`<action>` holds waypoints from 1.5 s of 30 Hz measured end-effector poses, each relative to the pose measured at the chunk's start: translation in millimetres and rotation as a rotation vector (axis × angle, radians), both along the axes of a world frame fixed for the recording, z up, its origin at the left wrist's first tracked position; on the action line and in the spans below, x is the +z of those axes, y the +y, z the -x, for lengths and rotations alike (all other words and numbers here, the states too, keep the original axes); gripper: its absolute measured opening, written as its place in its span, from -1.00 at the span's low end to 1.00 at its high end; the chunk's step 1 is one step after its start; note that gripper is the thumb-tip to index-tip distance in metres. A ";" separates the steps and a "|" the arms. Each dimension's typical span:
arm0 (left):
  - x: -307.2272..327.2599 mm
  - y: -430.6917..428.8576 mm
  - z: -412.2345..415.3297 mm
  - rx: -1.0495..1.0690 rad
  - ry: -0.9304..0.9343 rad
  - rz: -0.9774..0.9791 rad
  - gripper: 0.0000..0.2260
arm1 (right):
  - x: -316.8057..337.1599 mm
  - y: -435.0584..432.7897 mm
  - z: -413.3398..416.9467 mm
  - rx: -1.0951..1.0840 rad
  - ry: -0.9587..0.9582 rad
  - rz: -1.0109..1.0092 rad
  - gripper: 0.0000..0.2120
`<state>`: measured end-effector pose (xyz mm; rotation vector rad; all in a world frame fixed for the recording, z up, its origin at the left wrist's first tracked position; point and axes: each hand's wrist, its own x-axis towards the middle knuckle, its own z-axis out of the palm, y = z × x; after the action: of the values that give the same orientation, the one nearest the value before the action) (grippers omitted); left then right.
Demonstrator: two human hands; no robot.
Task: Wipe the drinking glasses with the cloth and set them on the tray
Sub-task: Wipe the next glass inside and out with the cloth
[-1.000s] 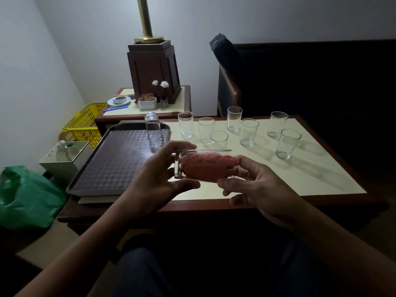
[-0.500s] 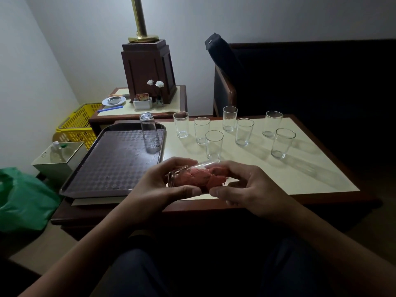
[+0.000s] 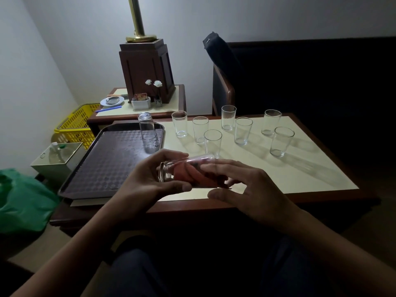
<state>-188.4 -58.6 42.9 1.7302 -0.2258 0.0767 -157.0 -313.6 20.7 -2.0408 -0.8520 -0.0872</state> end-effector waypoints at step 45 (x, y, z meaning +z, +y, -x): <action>-5.9 9.6 -4.0 0.075 0.280 0.247 -0.53 | 23.5 -18.1 -29.4 -0.281 0.808 -0.837 -0.80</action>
<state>-184.5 -49.0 37.0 1.4831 0.0536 -0.0800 -127.6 -331.7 44.1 -1.1996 0.0188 0.1907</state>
